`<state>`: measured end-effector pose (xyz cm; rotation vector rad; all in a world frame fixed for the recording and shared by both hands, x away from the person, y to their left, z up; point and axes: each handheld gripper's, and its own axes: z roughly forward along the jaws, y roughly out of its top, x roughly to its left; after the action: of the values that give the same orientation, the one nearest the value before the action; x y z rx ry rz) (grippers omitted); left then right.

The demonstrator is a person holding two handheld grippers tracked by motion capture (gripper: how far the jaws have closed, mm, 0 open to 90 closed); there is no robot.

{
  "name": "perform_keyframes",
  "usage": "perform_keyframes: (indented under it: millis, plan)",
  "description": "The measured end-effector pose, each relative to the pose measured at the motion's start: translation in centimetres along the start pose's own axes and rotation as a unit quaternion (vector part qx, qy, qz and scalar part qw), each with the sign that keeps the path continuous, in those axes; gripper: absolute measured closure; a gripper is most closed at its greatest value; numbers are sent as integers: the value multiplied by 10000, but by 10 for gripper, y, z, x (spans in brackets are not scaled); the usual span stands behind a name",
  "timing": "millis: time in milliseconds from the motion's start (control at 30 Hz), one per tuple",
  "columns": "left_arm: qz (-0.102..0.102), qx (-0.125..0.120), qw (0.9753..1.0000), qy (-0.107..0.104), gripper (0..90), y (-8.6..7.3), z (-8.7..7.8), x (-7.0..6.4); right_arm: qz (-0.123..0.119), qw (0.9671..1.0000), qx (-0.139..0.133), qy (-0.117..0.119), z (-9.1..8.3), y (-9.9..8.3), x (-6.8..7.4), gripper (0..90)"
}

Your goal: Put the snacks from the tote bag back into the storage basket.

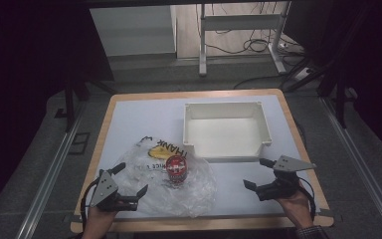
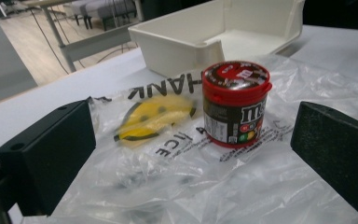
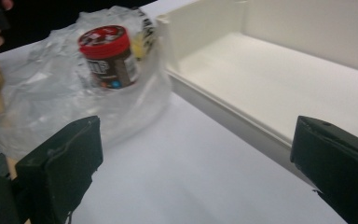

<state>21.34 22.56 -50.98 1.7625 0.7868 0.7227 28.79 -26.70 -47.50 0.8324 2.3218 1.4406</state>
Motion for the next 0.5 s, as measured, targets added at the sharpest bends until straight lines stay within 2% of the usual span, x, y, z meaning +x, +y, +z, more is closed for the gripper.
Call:
perform_keyframes:
  millis: [133,200,400,500]
  plan:
    - [-33,118,9999,-53,0,-2,1,2,89,10000,39,-12,1,-5,-10,17]
    - [-90,135,9998,-92,0,-3,2,4,14,9998,182,-41,5,-8,-13,17]
    - [-173,92,9996,-203,0,-3,1,6,-134,9997,210,76,7,-7,-10,19]
    - [-193,87,9996,-187,0,-2,1,6,-171,9995,182,175,8,-8,-8,18]
